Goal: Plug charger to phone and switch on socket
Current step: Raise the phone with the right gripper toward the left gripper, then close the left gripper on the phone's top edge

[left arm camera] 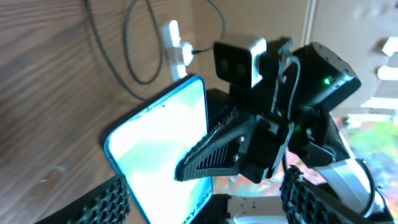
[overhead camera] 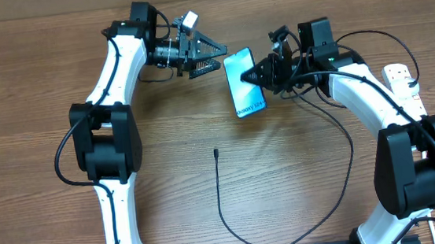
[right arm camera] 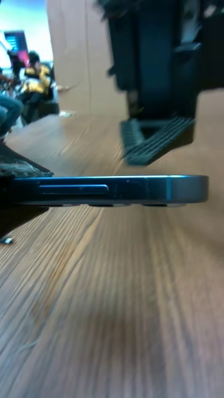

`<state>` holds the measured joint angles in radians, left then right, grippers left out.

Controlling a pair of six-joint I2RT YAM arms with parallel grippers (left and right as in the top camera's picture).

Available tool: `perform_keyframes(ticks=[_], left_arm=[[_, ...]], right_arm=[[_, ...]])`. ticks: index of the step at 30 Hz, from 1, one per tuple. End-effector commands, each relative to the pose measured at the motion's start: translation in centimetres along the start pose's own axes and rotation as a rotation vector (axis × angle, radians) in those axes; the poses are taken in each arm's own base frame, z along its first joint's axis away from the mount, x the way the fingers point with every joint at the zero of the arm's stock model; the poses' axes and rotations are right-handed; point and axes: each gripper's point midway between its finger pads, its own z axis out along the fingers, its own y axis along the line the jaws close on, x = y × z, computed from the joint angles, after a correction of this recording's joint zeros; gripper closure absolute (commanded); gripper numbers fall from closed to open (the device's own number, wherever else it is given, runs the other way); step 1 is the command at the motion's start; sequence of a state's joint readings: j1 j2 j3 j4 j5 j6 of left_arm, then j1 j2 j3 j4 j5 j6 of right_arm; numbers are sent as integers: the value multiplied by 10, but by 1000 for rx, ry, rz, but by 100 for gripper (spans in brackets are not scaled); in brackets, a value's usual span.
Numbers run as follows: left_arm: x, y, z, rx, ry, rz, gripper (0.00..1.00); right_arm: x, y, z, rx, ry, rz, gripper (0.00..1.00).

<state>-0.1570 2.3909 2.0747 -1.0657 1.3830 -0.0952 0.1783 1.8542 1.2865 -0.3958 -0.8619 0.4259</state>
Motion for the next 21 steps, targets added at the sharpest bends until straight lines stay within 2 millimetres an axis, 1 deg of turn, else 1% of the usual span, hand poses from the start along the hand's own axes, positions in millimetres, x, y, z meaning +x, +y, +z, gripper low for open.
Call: perform_keyframes(ticks=[1, 3, 6, 9, 12, 15, 17, 21], left_arm=[[2, -18, 9, 82, 22, 57, 27], [1, -18, 9, 84, 22, 68, 27], [1, -18, 8, 84, 20, 70, 27], [1, -19, 8, 87, 20, 74, 27], [0, -19, 8, 87, 19, 74, 27], [-1, -19, 8, 90, 18, 80, 27], [-3, -21, 8, 96, 17, 77, 29], [-7, -36, 8, 177, 28, 100, 32]], right_arm=[[-15, 48, -15, -143, -23, -16, 96], [-22, 57, -19, -186, -39, -12, 96], [-32, 65, -24, -220, -65, 8, 96], [-37, 71, -26, -244, -77, 7, 96], [-38, 75, -30, -274, -72, 5, 96], [-38, 74, -31, -273, -67, 28, 96], [-37, 74, -30, -272, -61, 35, 96], [-31, 78, -24, -274, -43, 35, 96]])
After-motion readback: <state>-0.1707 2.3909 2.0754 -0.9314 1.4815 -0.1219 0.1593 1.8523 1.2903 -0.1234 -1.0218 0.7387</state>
